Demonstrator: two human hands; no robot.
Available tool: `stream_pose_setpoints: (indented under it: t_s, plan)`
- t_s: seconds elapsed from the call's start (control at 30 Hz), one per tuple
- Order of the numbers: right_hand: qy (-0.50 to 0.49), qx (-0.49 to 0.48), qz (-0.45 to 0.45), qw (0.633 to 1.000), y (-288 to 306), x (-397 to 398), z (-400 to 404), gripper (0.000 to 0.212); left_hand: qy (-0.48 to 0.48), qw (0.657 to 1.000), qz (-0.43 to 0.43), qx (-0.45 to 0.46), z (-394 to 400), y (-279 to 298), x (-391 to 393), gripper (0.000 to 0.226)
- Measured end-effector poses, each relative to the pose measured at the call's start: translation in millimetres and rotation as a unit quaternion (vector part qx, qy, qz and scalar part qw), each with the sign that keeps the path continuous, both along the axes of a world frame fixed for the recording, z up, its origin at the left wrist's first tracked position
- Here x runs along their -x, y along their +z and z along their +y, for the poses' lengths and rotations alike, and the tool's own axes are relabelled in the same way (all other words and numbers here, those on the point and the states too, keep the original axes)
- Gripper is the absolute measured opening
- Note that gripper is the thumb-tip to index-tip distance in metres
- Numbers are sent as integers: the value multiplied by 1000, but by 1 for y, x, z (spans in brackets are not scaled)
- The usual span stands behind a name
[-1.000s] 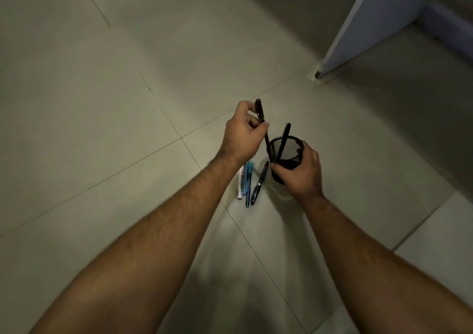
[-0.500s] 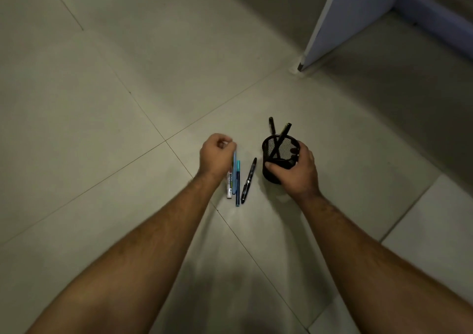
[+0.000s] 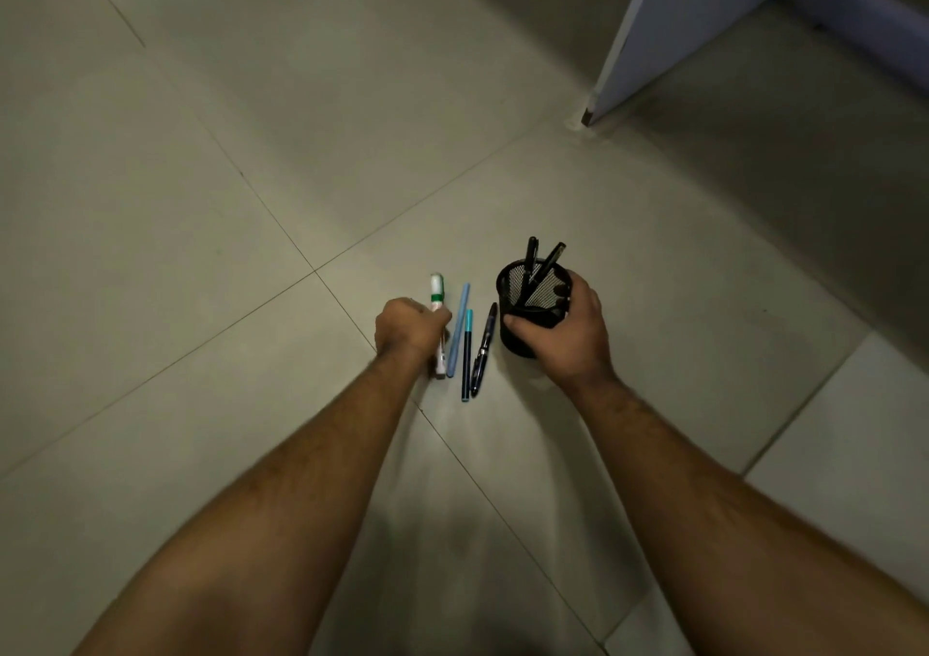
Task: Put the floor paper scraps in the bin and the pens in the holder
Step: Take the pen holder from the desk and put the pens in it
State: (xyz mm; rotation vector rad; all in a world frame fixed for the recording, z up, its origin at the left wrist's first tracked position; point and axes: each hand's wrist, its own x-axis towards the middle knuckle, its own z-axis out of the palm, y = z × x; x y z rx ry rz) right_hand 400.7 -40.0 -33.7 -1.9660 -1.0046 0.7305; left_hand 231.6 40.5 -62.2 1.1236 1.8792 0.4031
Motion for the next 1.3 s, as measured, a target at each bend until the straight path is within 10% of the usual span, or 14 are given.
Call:
stream_pose_setpoints:
  t_s: [0.4,0.6,0.73,0.83,1.03,1.3]
  plan:
    - [-28,10,-24,999,10,0,8,80,-16,951,-277,-133,34,85,-56,5]
    - [-35,7,-20,999,15,-9,9,78,-195,957,-150,-152,13,58,-67,19]
    - [-53,3,-15,998,9,-17,-1,84,-62,963,-191,-177,12,47,-50,18]
    - [-40,14,-17,999,5,-18,-8,88,-141,980,-31,-139,2,17,-20,15]
    - [-18,9,-23,1000,1,-6,-8,81,-531,800,216,-177,-17,-19,24,32]
    - [-6,10,-35,999,-3,-3,-7,80,-590,703,289,-274,-10,-13,21,19]
